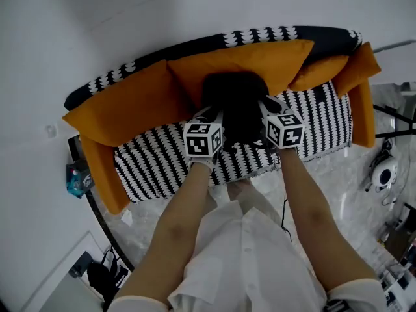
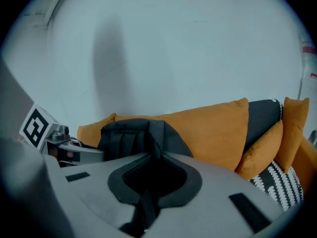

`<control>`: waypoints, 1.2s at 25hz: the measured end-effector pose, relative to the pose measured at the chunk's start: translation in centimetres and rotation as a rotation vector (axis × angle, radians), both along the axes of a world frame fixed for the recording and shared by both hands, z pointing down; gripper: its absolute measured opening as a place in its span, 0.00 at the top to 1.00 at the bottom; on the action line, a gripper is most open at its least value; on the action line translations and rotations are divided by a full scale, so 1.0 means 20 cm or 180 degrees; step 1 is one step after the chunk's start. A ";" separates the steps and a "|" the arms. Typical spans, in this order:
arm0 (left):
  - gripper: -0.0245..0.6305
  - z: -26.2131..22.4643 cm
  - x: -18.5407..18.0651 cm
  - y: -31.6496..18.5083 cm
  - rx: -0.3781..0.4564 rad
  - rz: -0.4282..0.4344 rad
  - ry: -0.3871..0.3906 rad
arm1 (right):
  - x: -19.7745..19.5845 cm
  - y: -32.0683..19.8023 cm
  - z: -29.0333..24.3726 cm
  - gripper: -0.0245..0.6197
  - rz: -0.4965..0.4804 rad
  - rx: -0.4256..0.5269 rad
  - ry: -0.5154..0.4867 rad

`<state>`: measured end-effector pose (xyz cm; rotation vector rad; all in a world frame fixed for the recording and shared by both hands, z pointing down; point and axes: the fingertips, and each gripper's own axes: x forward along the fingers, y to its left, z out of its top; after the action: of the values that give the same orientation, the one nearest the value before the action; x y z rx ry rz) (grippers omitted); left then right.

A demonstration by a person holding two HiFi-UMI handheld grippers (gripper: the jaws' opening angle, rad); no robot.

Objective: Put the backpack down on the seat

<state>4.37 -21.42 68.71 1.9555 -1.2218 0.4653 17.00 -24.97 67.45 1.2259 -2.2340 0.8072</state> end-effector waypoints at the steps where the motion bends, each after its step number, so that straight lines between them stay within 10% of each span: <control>1: 0.89 0.00 0.00 0.00 -0.0001 0.0007 -0.0014 | 0.00 0.00 0.00 0.92 -0.0007 -0.0008 0.0016; 14: 0.81 -0.12 -0.08 0.11 -0.0051 0.0200 -0.0166 | 0.01 0.11 -0.07 0.71 -0.0177 -0.0108 0.0326; 30: 0.81 -0.78 -0.35 0.23 0.0739 0.0421 -0.0148 | 0.03 0.32 -0.68 0.70 0.0056 0.0407 -0.0001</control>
<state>-2.63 -16.77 53.02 2.2441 -1.2254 0.4546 17.58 -18.67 53.84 1.3052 -2.3087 0.6801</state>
